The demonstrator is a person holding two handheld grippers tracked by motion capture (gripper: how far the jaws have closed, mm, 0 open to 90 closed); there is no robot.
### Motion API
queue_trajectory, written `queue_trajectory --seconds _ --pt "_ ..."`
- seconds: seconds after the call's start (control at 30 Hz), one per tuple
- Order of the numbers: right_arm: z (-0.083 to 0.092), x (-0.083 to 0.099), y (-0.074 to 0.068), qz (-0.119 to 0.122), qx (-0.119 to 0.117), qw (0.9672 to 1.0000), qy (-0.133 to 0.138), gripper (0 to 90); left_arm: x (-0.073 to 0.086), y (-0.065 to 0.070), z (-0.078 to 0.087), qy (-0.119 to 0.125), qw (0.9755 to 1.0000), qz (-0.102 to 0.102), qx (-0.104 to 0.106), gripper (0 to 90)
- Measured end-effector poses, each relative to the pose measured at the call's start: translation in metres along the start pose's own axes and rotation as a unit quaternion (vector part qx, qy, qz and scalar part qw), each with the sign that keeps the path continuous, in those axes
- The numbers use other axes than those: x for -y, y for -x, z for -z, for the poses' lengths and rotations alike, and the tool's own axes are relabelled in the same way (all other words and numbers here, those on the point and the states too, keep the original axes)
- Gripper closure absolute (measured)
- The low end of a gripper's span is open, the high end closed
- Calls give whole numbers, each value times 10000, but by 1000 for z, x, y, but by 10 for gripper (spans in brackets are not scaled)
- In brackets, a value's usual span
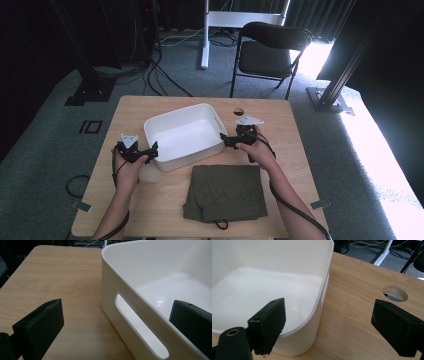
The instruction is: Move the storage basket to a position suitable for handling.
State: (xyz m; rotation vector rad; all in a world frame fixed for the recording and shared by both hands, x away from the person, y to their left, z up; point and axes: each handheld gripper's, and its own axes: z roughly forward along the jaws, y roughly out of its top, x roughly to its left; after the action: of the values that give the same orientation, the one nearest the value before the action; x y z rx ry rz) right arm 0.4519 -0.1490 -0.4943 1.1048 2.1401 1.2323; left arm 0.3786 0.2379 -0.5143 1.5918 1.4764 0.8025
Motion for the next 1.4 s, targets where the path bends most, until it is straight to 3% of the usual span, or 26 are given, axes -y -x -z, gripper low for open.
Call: queue_trajectory --seconds 0.3,0.43,0.6,0.67,0.73,0.83,1.0,1.2,1.3,1.4 --pt "9 7 0 -42 31 10000 79 123 -10 -7 -14 -49 10000 -32 4 10" --pt "11 9 1 -83 53 9999 87 123 -12 -10 -20 99 9999 -46 -35 11" --pt "16 11 2 -20 68 9999 98 123 -12 -16 -29 268 9995 114 132 11" --pt "18 11 2 5 82 9999 92 123 -13 -17 -32 370 9992 45 172 11" --pt "19 12 3 14 86 9999 91 123 -17 -17 -35 234 9996 50 152 11" --pt "19 11 2 56 116 9999 66 123 -25 -18 -40 83 9997 -219 43 11" --pt "20 10 0 97 108 9999 29 123 -36 -19 -52 -24 9993 -386 -21 11" --pt "21 10 0 103 120 9999 8 123 -40 -19 -60 -87 9994 -343 -20 11" --pt "22 10 3 62 158 9999 22 123 -40 -20 -62 -13 9998 -210 -33 11" --pt "25 11 5 24 175 9998 34 123 -40 -19 -64 30 9997 -218 -75 10"
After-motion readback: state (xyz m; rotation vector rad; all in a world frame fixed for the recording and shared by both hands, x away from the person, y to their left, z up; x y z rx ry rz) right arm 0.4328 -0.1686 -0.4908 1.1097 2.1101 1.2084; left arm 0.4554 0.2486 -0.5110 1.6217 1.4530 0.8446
